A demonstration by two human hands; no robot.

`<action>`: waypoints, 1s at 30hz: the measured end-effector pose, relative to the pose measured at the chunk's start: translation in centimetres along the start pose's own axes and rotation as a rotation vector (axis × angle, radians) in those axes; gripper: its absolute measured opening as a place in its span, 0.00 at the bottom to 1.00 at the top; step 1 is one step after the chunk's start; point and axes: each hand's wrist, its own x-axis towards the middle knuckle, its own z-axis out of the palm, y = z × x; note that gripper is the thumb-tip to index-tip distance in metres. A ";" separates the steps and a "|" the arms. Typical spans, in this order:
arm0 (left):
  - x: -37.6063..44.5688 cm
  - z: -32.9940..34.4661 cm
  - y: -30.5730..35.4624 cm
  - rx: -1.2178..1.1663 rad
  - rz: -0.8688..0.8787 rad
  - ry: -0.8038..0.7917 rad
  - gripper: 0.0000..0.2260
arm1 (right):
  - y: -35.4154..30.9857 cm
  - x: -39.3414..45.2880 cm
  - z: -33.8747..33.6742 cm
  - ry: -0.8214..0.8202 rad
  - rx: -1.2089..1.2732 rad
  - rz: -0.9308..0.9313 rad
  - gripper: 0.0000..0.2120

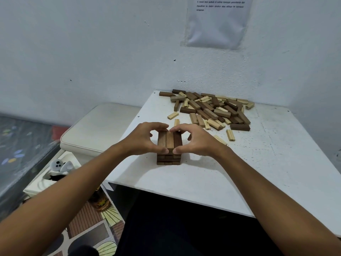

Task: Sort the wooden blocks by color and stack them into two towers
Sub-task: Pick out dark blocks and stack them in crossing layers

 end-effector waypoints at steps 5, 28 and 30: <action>0.0 0.0 -0.1 -0.005 -0.004 -0.007 0.44 | -0.1 0.0 -0.1 -0.005 -0.010 0.000 0.30; 0.0 -0.1 -0.3 -0.008 0.002 -0.018 0.42 | -0.1 0.0 -0.1 -0.020 -0.010 -0.002 0.30; -0.1 -0.1 -0.2 -0.011 0.009 -0.016 0.43 | -0.1 0.0 -0.1 -0.023 -0.011 -0.001 0.30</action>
